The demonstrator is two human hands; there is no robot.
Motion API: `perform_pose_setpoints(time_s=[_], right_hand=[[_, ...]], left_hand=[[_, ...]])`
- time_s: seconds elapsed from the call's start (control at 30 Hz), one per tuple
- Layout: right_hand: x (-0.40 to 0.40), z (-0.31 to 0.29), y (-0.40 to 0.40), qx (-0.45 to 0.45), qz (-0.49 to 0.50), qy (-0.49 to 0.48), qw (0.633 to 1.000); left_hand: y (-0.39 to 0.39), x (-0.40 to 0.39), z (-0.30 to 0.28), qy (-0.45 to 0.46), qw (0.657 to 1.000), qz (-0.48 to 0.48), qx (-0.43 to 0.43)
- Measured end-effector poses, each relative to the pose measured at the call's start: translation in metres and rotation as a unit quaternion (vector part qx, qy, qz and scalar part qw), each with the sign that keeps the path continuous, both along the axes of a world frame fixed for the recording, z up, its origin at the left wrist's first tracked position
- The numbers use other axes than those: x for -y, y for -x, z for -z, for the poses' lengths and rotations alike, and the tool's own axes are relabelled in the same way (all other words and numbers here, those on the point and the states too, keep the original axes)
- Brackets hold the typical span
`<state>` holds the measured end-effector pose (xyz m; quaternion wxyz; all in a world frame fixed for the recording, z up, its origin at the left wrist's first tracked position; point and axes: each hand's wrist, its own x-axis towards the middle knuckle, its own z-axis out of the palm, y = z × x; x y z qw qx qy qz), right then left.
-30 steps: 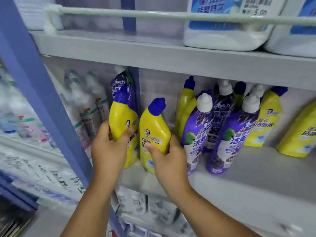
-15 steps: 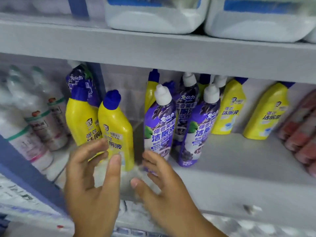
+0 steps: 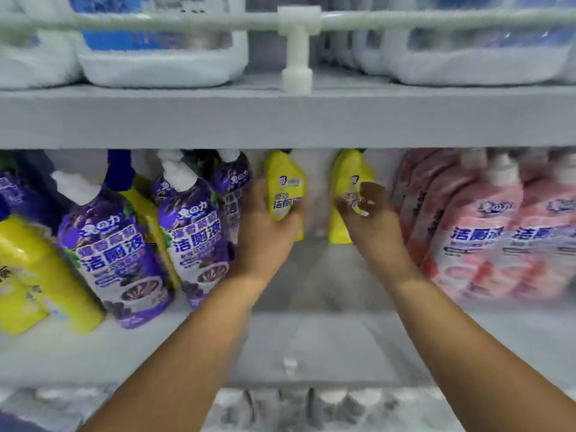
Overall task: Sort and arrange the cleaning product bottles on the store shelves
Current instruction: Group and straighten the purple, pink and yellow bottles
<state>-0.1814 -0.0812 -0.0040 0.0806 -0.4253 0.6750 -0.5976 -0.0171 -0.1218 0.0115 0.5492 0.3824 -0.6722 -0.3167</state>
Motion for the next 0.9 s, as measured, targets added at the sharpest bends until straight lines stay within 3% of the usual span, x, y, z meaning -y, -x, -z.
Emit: perform_pose_setpoints(time_s=[0.1, 0.17, 0.27, 0.37, 0.53, 0.63, 0.77, 0.9], right_hand=[[0.049, 0.023, 0.055, -0.046, 0.036, -0.026, 0.998], [0.062, 0.02, 0.065, 0.011, 0.024, -0.059, 0.998], [0.057, 0.01, 0.056, 0.101, -0.003, -0.097, 0.99], [0.052, 0.02, 0.06, 0.101, -0.043, -0.119, 0.987], [0.022, 0.033, 0.048, 0.119, -0.11, -0.102, 0.981], [-0.009, 0.026, 0.028, 0.108, -0.144, -0.099, 0.979], [-0.043, 0.008, -0.012, 0.094, -0.23, -0.105, 0.963], [-0.052, 0.001, -0.077, 0.107, -0.32, -0.119, 0.934]], left_hand=[[0.042, 0.05, 0.006, -0.043, 0.991, -0.104, 0.075], [0.057, 0.072, 0.013, -0.074, 0.982, -0.129, 0.115], [0.061, 0.093, 0.022, -0.11, 0.977, -0.155, 0.098], [0.055, 0.09, 0.029, -0.13, 0.974, -0.143, 0.117], [0.037, 0.032, 0.036, -0.088, 0.985, -0.105, 0.1], [0.004, -0.014, 0.036, -0.114, 0.987, -0.081, 0.074], [-0.06, -0.089, 0.025, -0.148, 0.984, -0.102, -0.002], [-0.134, -0.129, 0.01, -0.148, 0.971, -0.185, -0.034]])
